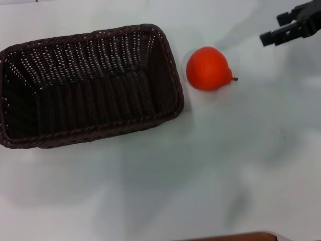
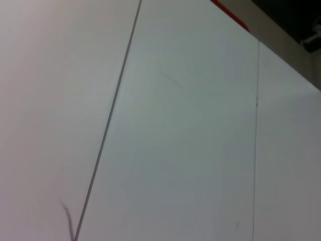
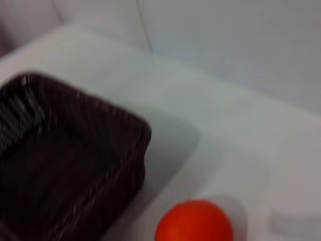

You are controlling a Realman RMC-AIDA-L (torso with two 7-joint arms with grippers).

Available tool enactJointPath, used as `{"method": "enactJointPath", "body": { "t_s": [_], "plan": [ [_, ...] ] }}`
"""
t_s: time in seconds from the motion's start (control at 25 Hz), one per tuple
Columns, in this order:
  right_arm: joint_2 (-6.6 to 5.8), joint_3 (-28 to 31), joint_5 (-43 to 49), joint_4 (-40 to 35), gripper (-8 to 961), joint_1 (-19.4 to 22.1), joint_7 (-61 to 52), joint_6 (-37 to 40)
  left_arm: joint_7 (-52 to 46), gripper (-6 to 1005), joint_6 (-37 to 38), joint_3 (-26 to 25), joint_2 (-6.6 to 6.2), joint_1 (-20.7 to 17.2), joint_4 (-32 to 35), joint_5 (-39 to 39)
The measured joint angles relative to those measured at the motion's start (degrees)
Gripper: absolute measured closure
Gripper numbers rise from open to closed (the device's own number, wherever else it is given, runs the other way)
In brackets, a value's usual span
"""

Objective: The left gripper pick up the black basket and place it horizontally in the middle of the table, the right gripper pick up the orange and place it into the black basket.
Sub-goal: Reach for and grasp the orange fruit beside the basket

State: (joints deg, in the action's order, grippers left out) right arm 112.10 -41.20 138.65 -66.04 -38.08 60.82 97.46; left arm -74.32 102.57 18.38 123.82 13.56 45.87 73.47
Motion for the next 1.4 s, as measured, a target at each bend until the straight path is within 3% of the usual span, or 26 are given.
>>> {"method": "enactJointPath", "body": {
  "t_s": [0.24,0.36,0.48,0.68,0.88,1.08,1.4],
  "plan": [
    [1.55,-5.7,4.4,2.4,61,-2.7,-0.8,-2.5,0.1,420,0.2,-0.2,0.02,0.0,-1.3,-0.1],
    [2.71,-7.8,5.3,4.1,118,-3.5,-1.1,-5.2,0.0,420,0.3,0.0,0.07,-0.1,-2.0,-0.1],
    [3.75,-9.1,7.0,6.0,176,-4.6,-1.2,-7.7,-0.2,420,0.4,0.1,0.12,-0.3,-2.3,-0.2],
    [5.22,-9.7,9.1,10.4,178,-6.4,-1.5,-12.5,-0.3,420,0.9,0.2,0.18,-0.4,-2.3,-0.2],
    [6.02,-10.6,9.3,13.6,180,-7.4,-1.7,-16.3,-0.4,420,1.0,0.4,0.2,-0.4,-2.6,-0.1],
    [7.07,-12.3,9.4,16.1,242,-7.8,-2.3,-19.9,-0.4,420,1.1,0.3,0.17,-0.4,-2.8,-0.1],
    [7.28,-14.5,8.4,18.7,341,-8.2,-2.9,-24.2,-0.4,419,1.0,0.3,0.11,0.0,-2.9,0.1]
  ]
}}
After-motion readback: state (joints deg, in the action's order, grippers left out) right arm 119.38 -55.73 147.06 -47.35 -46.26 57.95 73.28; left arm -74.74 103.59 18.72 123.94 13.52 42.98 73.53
